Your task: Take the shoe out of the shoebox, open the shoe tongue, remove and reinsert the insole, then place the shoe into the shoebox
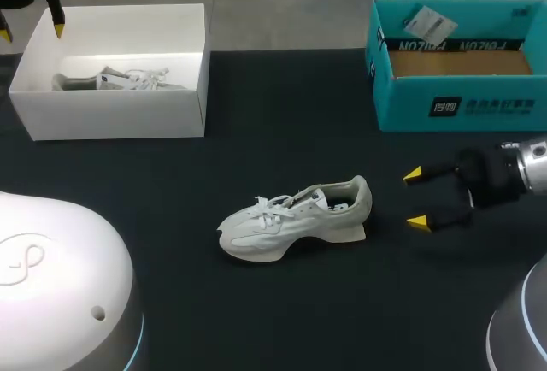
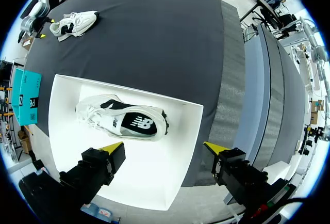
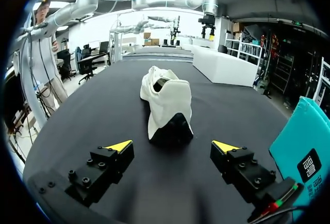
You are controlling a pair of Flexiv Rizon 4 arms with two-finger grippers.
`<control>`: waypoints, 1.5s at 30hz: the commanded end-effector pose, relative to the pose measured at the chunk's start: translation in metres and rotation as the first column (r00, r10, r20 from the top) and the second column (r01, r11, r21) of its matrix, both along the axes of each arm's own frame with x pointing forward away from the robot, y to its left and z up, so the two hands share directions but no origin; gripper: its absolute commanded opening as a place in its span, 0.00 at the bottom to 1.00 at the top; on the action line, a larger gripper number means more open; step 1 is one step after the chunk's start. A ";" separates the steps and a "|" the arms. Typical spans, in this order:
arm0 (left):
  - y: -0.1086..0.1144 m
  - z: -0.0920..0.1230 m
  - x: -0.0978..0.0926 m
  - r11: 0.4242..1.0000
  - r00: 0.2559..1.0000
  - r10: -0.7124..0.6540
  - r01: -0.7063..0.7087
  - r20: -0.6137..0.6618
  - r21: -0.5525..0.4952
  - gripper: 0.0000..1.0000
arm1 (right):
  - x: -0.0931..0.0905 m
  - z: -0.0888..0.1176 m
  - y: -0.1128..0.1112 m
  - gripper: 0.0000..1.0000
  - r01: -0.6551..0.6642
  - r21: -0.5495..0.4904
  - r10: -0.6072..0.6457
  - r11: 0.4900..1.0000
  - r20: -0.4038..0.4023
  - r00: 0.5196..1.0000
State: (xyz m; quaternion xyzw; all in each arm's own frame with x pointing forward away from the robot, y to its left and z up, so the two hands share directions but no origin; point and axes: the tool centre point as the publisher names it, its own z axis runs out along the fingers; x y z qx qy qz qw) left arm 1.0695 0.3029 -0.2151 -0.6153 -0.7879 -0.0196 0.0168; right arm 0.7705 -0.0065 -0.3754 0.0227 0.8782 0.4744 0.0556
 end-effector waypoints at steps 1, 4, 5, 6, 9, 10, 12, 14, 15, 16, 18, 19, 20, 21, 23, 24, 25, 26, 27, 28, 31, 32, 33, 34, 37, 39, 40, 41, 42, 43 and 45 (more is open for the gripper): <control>0.000 0.001 0.000 1.000 1.000 0.000 0.000 0.000 0.004 1.00 | 0.026 -0.017 0.019 1.00 -0.060 0.003 0.060 0.998 -0.030 0.998; 0.000 0.001 0.000 1.000 1.000 0.000 0.000 0.000 0.004 1.00 | 0.031 -0.021 0.026 1.00 -0.087 0.013 0.087 0.996 -0.038 0.996; 0.000 0.001 0.000 1.000 1.000 0.000 0.000 0.000 0.004 1.00 | 0.032 -0.022 0.029 1.00 -0.094 0.015 0.094 0.995 -0.038 0.995; 0.000 0.001 0.000 1.000 1.000 0.000 0.000 0.000 0.004 1.00 | 0.033 -0.023 0.032 1.00 -0.105 0.017 0.105 0.994 -0.045 0.993; 0.000 0.001 0.000 1.000 1.000 0.000 0.000 0.000 0.004 1.00 | 0.036 -0.028 0.039 1.00 -0.130 0.024 0.132 0.991 -0.056 0.990; 0.000 0.001 0.000 1.000 1.000 0.000 0.000 0.000 0.004 1.00 | 0.036 -0.029 0.042 1.00 -0.139 0.026 0.140 0.990 -0.059 0.988; 0.000 0.001 0.000 1.000 1.000 0.000 0.000 0.000 0.004 1.00 | 0.036 -0.030 0.047 1.00 -0.147 0.027 0.149 0.989 -0.063 0.987; 0.000 0.001 0.000 1.000 1.000 0.000 0.000 0.000 0.004 1.00 | 0.034 -0.031 0.051 1.00 -0.161 0.026 0.163 0.987 -0.070 0.984; 0.000 0.001 0.000 1.000 1.000 0.000 0.000 0.000 0.004 1.00 | 0.034 -0.031 0.052 1.00 -0.163 0.026 0.164 0.986 -0.070 0.984; 0.000 0.001 0.000 1.000 1.000 0.000 0.000 0.000 0.004 1.00 | 0.033 -0.031 0.054 1.00 -0.164 0.027 0.166 0.986 -0.071 0.984; 0.000 0.001 0.000 1.000 1.000 0.000 0.000 0.000 0.004 1.00 | 0.030 -0.032 0.057 1.00 -0.169 0.030 0.171 0.985 -0.074 0.983; 0.000 0.001 0.000 1.000 1.000 0.000 0.000 0.000 0.004 1.00 | 0.028 -0.032 0.058 1.00 -0.170 0.031 0.172 0.985 -0.074 0.982; 0.000 0.001 0.000 1.000 1.000 0.000 0.000 0.000 0.004 1.00 | 0.027 -0.032 0.059 1.00 -0.173 0.034 0.175 0.984 -0.075 0.982; 0.000 0.001 0.000 1.000 1.000 0.000 0.000 0.000 0.004 1.00 | 0.025 -0.032 0.061 1.00 -0.177 0.038 0.179 0.984 -0.077 0.981; 0.000 0.001 0.000 1.000 1.000 0.000 0.000 0.000 0.004 1.00 | 0.023 -0.032 0.063 1.00 -0.183 0.045 0.187 0.982 -0.081 0.979; 0.000 0.001 0.000 1.000 1.000 0.000 0.000 0.000 0.004 1.00 | 0.021 -0.033 0.065 1.00 -0.186 0.048 0.190 0.981 -0.084 0.978; 0.000 0.001 0.000 1.000 1.000 0.000 0.000 0.000 0.004 1.00 | 0.020 -0.033 0.067 1.00 -0.191 0.052 0.195 0.980 -0.085 0.977; 0.000 0.001 0.000 1.000 1.000 0.000 0.000 0.000 0.004 1.00 | 0.020 -0.034 0.069 1.00 -0.202 0.058 0.206 0.978 -0.087 0.975; 0.000 0.001 0.000 1.000 1.000 0.000 0.000 0.000 0.004 1.00 | 0.020 -0.034 0.071 1.00 -0.208 0.058 0.212 0.976 -0.091 0.973; 0.000 0.001 0.000 1.000 1.000 0.000 0.000 0.000 0.004 1.00 | 0.020 -0.035 0.073 1.00 -0.209 0.058 0.214 0.976 -0.091 0.973; 0.000 0.001 0.000 1.000 1.000 0.000 0.000 0.000 0.004 1.00 | 0.022 -0.038 0.076 1.00 -0.215 0.060 0.220 0.975 -0.089 0.972; 0.000 0.001 0.000 1.000 1.000 0.000 0.000 0.000 0.004 1.00 | 0.023 -0.039 0.078 1.00 -0.217 0.062 0.221 0.974 -0.088 0.971; 0.000 0.001 0.000 1.000 1.000 0.000 0.000 0.000 0.004 1.00 | 0.025 -0.040 0.079 1.00 -0.220 0.064 0.225 0.973 -0.087 0.970; 0.000 0.001 0.000 1.000 1.000 0.000 0.000 0.000 0.004 1.00 | 0.026 -0.040 0.081 1.00 -0.224 0.064 0.229 0.972 -0.086 0.970; 0.000 0.001 0.000 1.000 1.000 0.000 0.000 0.000 0.004 1.00 | 0.029 -0.040 0.085 1.00 -0.236 0.065 0.241 0.970 -0.083 0.967; 0.000 0.001 0.000 1.000 1.000 0.000 0.000 0.000 0.004 1.00 | 0.029 -0.040 0.088 1.00 -0.242 0.063 0.246 0.968 -0.085 0.965; 0.000 0.001 0.000 1.000 1.000 0.000 0.000 0.000 0.004 1.00 | 0.029 -0.039 0.088 1.00 -0.246 0.062 0.251 0.967 -0.088 0.964; 0.000 0.001 0.000 1.000 1.000 0.000 0.000 0.000 0.004 1.00 | 0.028 -0.039 0.089 1.00 -0.250 0.062 0.255 0.966 -0.090 0.963; 0.000 0.001 0.000 1.000 1.000 0.000 0.000 0.000 0.004 1.00 | 0.027 -0.040 0.090 1.00 -0.252 0.063 0.257 0.966 -0.091 0.962; 0.000 0.001 0.000 1.000 1.000 0.000 0.000 0.000 0.004 1.00 | 0.025 -0.040 0.090 1.00 -0.254 0.064 0.259 0.965 -0.094 0.961; 0.000 0.001 0.000 1.000 1.000 0.000 0.000 0.000 0.004 1.00 | 0.023 -0.040 0.092 1.00 -0.257 0.072 0.263 0.964 -0.098 0.960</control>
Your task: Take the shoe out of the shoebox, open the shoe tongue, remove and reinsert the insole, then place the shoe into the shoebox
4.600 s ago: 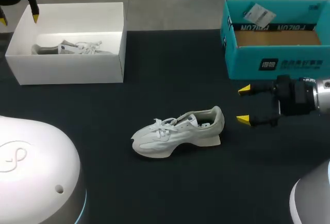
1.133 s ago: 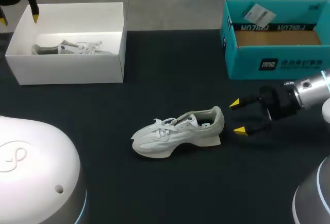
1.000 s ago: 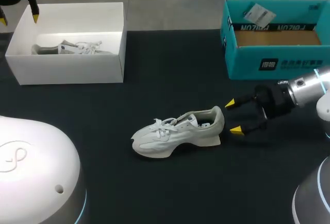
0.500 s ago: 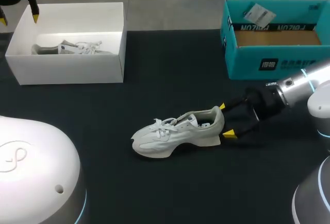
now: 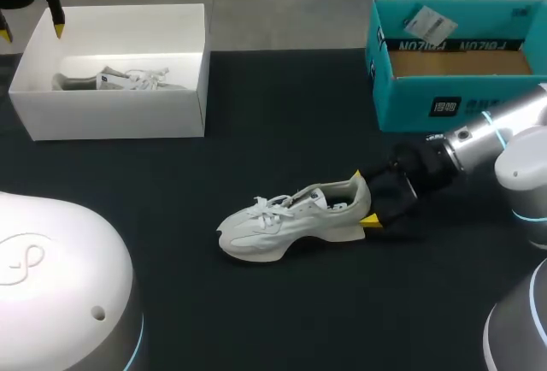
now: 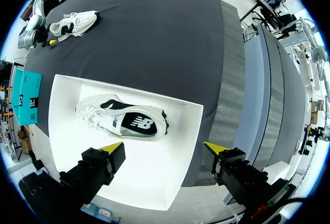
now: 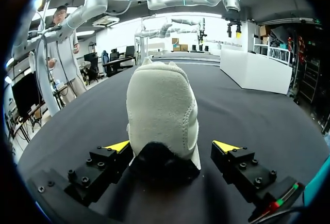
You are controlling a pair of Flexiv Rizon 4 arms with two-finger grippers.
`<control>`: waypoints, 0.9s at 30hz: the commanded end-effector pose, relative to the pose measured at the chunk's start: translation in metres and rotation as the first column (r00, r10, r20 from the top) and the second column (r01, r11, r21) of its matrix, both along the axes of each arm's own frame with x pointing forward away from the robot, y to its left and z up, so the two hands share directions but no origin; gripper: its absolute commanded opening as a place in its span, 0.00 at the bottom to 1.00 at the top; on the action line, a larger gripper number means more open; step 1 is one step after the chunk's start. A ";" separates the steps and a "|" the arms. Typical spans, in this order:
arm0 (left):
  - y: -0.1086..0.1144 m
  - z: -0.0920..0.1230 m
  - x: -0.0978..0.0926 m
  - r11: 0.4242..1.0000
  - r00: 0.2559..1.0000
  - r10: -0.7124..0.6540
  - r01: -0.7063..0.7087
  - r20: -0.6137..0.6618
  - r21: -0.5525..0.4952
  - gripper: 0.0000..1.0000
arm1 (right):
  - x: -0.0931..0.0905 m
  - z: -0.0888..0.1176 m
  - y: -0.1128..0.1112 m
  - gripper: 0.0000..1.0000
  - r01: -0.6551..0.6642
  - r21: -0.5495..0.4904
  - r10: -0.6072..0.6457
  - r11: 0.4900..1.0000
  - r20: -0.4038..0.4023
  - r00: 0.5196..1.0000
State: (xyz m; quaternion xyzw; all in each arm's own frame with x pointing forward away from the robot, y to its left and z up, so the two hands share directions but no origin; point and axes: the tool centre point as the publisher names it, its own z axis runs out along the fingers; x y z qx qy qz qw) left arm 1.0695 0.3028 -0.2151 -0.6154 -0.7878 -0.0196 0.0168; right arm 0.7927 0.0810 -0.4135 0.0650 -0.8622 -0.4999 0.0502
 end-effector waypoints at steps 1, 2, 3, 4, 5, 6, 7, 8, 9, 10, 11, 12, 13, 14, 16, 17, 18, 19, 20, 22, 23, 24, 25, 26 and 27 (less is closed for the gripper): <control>0.000 0.001 0.000 1.000 1.000 0.000 0.000 0.000 0.004 1.00 | 0.000 -0.003 0.005 1.00 -0.008 0.004 0.008 1.000 -0.009 1.000; 0.000 0.001 0.000 1.000 1.000 0.000 0.000 0.000 0.004 1.00 | -0.001 -0.003 0.006 1.00 -0.009 0.005 0.009 1.000 -0.011 1.000; 0.000 0.001 0.000 1.000 1.000 0.000 0.000 0.000 0.004 1.00 | -0.001 -0.003 0.008 1.00 -0.012 0.008 0.012 1.000 -0.012 1.000; 0.000 0.001 0.000 1.000 1.000 0.000 0.000 0.000 0.004 1.00 | -0.001 -0.004 0.010 1.00 -0.013 0.010 0.013 1.000 -0.013 1.000; 0.000 0.001 0.000 1.000 1.000 0.000 0.000 0.000 0.004 1.00 | -0.001 -0.005 0.012 1.00 -0.016 0.012 0.017 1.000 -0.015 1.000; 0.000 0.001 0.000 1.000 1.000 0.000 0.000 0.000 0.004 1.00 | -0.001 -0.006 0.013 1.00 -0.020 0.013 0.020 1.000 -0.018 1.000; 0.000 0.001 0.000 1.000 1.000 0.000 0.000 0.000 0.004 1.00 | -0.001 -0.007 0.015 1.00 -0.025 0.012 0.025 1.000 -0.022 0.999; 0.000 0.001 0.000 1.000 1.000 0.000 0.000 0.000 0.004 1.00 | -0.001 -0.007 0.017 1.00 -0.031 0.011 0.031 0.999 -0.026 0.999; 0.000 0.001 0.000 1.000 1.000 0.000 0.000 0.000 0.004 1.00 | -0.001 -0.008 0.019 1.00 -0.032 0.011 0.032 0.999 -0.027 0.999; 0.000 0.001 0.000 1.000 1.000 0.000 0.000 0.000 0.004 1.00 | -0.001 -0.009 0.020 1.00 -0.033 0.010 0.033 0.999 -0.028 0.999; 0.000 0.001 0.000 1.000 1.000 0.000 0.000 0.000 0.004 1.00 | -0.001 -0.011 0.021 1.00 -0.034 0.011 0.034 0.999 -0.030 0.999; 0.000 0.001 0.000 1.000 1.000 0.000 0.000 0.000 0.004 1.00 | -0.001 -0.012 0.022 1.00 -0.035 0.010 0.036 0.999 -0.036 0.999; 0.000 0.001 0.000 1.000 1.000 0.000 0.000 0.000 0.004 1.00 | -0.002 -0.014 0.022 1.00 -0.035 0.009 0.036 0.999 -0.039 0.999; 0.000 0.001 0.000 1.000 1.000 0.000 0.000 0.000 0.004 1.00 | -0.003 -0.015 0.022 1.00 -0.033 0.012 0.033 0.999 -0.041 0.999; 0.000 0.001 0.000 1.000 1.000 0.000 0.000 0.000 0.004 1.00 | -0.004 -0.015 0.022 0.83 -0.022 0.007 0.023 1.000 -0.041 0.999; 0.000 0.001 0.000 1.000 1.000 0.000 0.000 0.000 0.004 1.00 | -0.005 -0.015 0.020 0.49 -0.018 0.004 0.018 1.000 -0.040 0.999; 0.000 0.001 0.000 1.000 1.000 0.000 0.000 0.000 0.004 1.00 | -0.006 -0.014 0.019 0.37 -0.008 0.000 0.008 1.000 -0.037 0.999; 0.000 0.001 0.000 1.000 1.000 0.000 0.000 0.000 0.004 1.00 | -0.007 -0.012 0.018 0.20 0.003 -0.004 -0.003 1.000 -0.033 0.999; 0.000 0.001 0.000 1.000 1.000 0.000 0.000 0.000 0.004 1.00 | -0.009 -0.012 0.015 0.08 0.014 -0.010 -0.014 1.000 -0.030 0.999; 0.000 0.001 0.000 1.000 1.000 0.000 0.000 0.000 0.004 1.00 | -0.012 -0.009 0.010 0.00 0.047 -0.016 -0.048 0.999 -0.022 0.999; 0.000 0.001 0.000 1.000 1.000 0.000 0.000 0.000 0.004 1.00 | -0.014 -0.008 0.007 0.00 0.063 -0.018 -0.064 0.998 -0.019 0.998; 0.000 0.001 0.000 1.000 1.000 0.000 0.000 0.000 0.004 1.00 | -0.016 -0.008 0.005 0.00 0.076 -0.018 -0.076 0.997 -0.015 0.997; 0.000 0.001 0.000 1.000 1.000 0.000 0.000 0.000 0.004 1.00 | -0.017 -0.007 0.003 0.00 0.089 -0.019 -0.090 0.996 -0.013 0.996; 0.000 0.001 0.000 1.000 1.000 0.000 0.000 0.000 0.004 1.00 | -0.018 -0.007 0.001 0.00 0.098 -0.016 -0.098 0.995 -0.011 0.995; 0.000 0.001 0.000 1.000 1.000 0.000 0.000 0.000 0.004 1.00 | -0.019 -0.007 0.000 0.00 0.102 -0.016 -0.102 0.995 -0.011 0.995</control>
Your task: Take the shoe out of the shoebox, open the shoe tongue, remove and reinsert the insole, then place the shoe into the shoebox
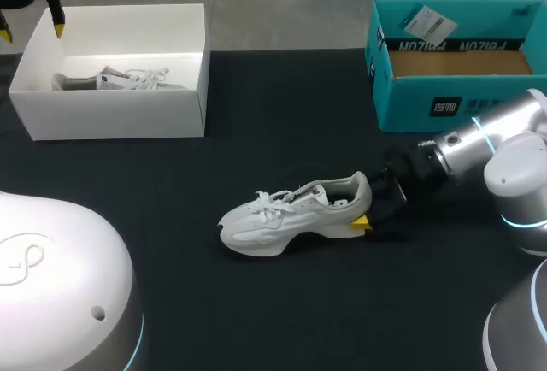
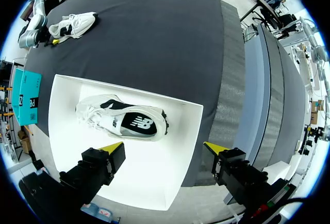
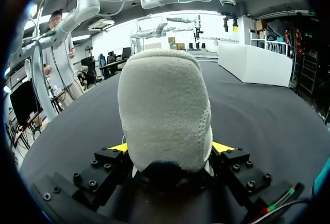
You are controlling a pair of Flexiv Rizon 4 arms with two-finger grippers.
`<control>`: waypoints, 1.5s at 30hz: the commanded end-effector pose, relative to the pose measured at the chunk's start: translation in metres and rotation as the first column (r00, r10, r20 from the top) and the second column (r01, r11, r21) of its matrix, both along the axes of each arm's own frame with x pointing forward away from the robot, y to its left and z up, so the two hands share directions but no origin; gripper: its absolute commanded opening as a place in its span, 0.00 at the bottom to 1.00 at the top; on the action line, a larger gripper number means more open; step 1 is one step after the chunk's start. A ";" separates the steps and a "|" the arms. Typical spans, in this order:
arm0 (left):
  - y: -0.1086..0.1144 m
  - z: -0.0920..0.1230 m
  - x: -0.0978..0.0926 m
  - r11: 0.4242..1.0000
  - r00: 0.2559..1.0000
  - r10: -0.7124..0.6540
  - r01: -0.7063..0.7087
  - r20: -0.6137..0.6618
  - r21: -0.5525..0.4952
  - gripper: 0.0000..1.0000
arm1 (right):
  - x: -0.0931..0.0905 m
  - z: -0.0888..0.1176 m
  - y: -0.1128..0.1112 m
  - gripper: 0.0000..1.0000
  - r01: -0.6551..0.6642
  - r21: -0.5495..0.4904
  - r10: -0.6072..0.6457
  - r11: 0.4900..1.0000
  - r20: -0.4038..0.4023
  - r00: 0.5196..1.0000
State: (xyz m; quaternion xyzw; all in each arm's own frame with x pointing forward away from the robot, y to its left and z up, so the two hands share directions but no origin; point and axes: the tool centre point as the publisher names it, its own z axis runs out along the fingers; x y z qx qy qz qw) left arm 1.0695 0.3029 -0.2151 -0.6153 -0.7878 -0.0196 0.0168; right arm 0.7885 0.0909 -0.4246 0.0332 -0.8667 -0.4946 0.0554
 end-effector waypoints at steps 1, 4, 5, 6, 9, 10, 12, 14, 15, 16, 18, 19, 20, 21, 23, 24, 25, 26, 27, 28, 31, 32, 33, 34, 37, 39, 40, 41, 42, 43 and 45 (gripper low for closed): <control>0.000 0.001 0.000 1.000 1.000 0.000 0.000 0.000 0.004 1.00 | -0.016 0.004 -0.011 0.00 0.063 -0.002 -0.063 0.998 0.028 0.998; 0.000 0.001 0.000 1.000 1.000 0.000 0.000 0.000 0.004 1.00 | -0.020 0.005 -0.012 0.00 0.081 0.003 -0.081 0.997 0.029 0.996; 0.000 0.001 0.000 1.000 1.000 0.000 0.000 0.000 0.004 1.00 | -0.021 0.005 -0.013 0.00 0.084 0.005 -0.084 0.996 0.030 0.996; 0.000 0.001 0.000 1.000 1.000 0.000 0.000 0.000 0.004 1.00 | -0.022 0.005 -0.013 0.00 0.086 0.006 -0.086 0.996 0.030 0.996; 0.000 0.001 0.000 1.000 1.000 0.000 0.000 0.000 0.004 1.00 | -0.022 0.004 -0.012 0.00 0.090 0.007 -0.091 0.996 0.031 0.995; 0.000 0.001 0.000 1.000 1.000 0.000 0.000 0.000 0.004 1.00 | -0.022 0.003 -0.011 0.00 0.091 0.007 -0.091 0.996 0.029 0.995; 0.000 0.001 0.000 1.000 1.000 0.000 0.000 0.000 0.004 1.00 | -0.022 0.002 -0.011 0.00 0.092 0.007 -0.092 0.996 0.028 0.995; 0.000 0.001 0.000 1.000 1.000 0.000 0.000 0.000 0.004 1.00 | -0.021 0.001 -0.010 0.00 0.094 0.009 -0.094 0.996 0.028 0.995; 0.000 0.001 0.000 1.000 1.000 0.000 0.000 0.000 0.004 1.00 | -0.021 0.000 -0.010 0.00 0.095 0.010 -0.095 0.995 0.028 0.995; 0.000 0.001 0.000 1.000 1.000 0.000 0.000 0.000 0.004 1.00 | -0.021 -0.001 -0.010 0.00 0.096 0.012 -0.096 0.995 0.027 0.995; 0.000 0.001 0.000 1.000 1.000 0.000 0.000 0.000 0.004 1.00 | -0.021 -0.001 -0.009 0.00 0.097 0.014 -0.097 0.995 0.025 0.995; 0.000 0.001 0.000 1.000 1.000 0.000 0.000 0.000 0.004 1.00 | -0.020 -0.002 -0.009 0.00 0.097 0.014 -0.097 0.995 0.023 0.995; 0.000 0.001 0.000 1.000 1.000 0.000 0.000 0.000 0.004 1.00 | -0.020 -0.002 -0.009 0.00 0.096 0.013 -0.097 0.995 0.023 0.995; 0.000 0.001 0.000 1.000 1.000 0.000 0.000 0.000 0.004 1.00 | -0.021 -0.001 -0.008 0.00 0.096 0.011 -0.096 0.995 0.022 0.995; 0.000 0.001 0.000 1.000 1.000 0.000 0.000 0.000 0.004 1.00 | -0.022 -0.001 -0.006 0.00 0.094 0.009 -0.094 0.996 0.019 0.995; 0.000 0.001 0.000 1.000 1.000 0.000 0.000 0.000 0.004 1.00 | -0.023 0.000 -0.005 0.00 0.094 0.007 -0.094 0.996 0.018 0.995; 0.000 0.001 0.000 1.000 1.000 0.000 0.000 0.000 0.004 1.00 | -0.024 0.000 -0.005 0.00 0.095 0.008 -0.096 0.995 0.019 0.995; 0.000 0.001 0.000 1.000 1.000 0.000 0.000 0.000 0.004 1.00 | -0.024 0.000 -0.005 0.00 0.097 0.008 -0.097 0.995 0.018 0.995; 0.000 0.001 0.000 1.000 1.000 0.000 0.000 0.000 0.004 1.00 | -0.025 -0.001 -0.005 0.00 0.099 0.010 -0.099 0.995 0.015 0.995; 0.000 0.001 0.000 1.000 1.000 0.000 0.000 0.000 0.004 1.00 | -0.025 -0.003 -0.005 0.00 0.101 0.013 -0.101 0.995 0.011 0.995; 0.000 0.001 0.000 1.000 1.000 0.000 0.000 0.000 0.004 1.00 | -0.025 -0.007 -0.005 0.00 0.111 0.023 -0.111 0.994 -0.005 0.994; 0.000 0.001 0.000 1.000 1.000 0.000 0.000 0.000 0.004 1.00 | -0.025 -0.007 -0.005 0.00 0.111 0.023 -0.111 0.994 -0.005 0.994; 0.000 0.001 0.000 1.000 1.000 0.000 0.000 0.000 0.004 1.00 | -0.025 -0.007 -0.005 0.00 0.111 0.023 -0.111 0.994 -0.005 0.994; 0.000 0.001 0.000 1.000 1.000 0.000 0.000 0.000 0.004 1.00 | -0.025 -0.007 -0.005 0.00 0.111 0.023 -0.111 0.994 -0.005 0.994; 0.000 0.001 0.000 1.000 1.000 0.000 0.000 0.000 0.004 1.00 | -0.025 -0.007 -0.005 0.00 0.111 0.023 -0.111 0.994 -0.005 0.994; 0.000 0.001 0.000 1.000 1.000 0.000 0.000 0.000 0.004 1.00 | -0.025 -0.007 -0.005 0.00 0.111 0.023 -0.111 0.994 -0.005 0.994; 0.000 0.001 0.000 1.000 1.000 0.000 0.000 0.000 0.004 1.00 | -0.025 -0.007 -0.005 0.00 0.111 0.023 -0.111 0.994 -0.005 0.994; 0.000 0.001 0.000 1.000 1.000 0.000 0.000 0.000 0.004 1.00 | -0.025 -0.007 -0.005 0.00 0.111 0.023 -0.111 0.994 -0.005 0.994; 0.000 0.001 0.000 1.000 1.000 0.000 0.000 0.000 0.004 1.00 | -0.025 -0.007 -0.005 0.00 0.111 0.023 -0.111 0.994 -0.005 0.994; 0.000 0.001 0.000 1.000 1.000 0.000 0.000 0.000 0.004 1.00 | -0.025 -0.007 -0.005 0.00 0.111 0.023 -0.111 0.994 -0.005 0.994; 0.000 0.001 0.000 1.000 1.000 0.000 0.000 0.000 0.004 1.00 | -0.025 -0.007 -0.005 0.00 0.111 0.023 -0.111 0.994 -0.005 0.994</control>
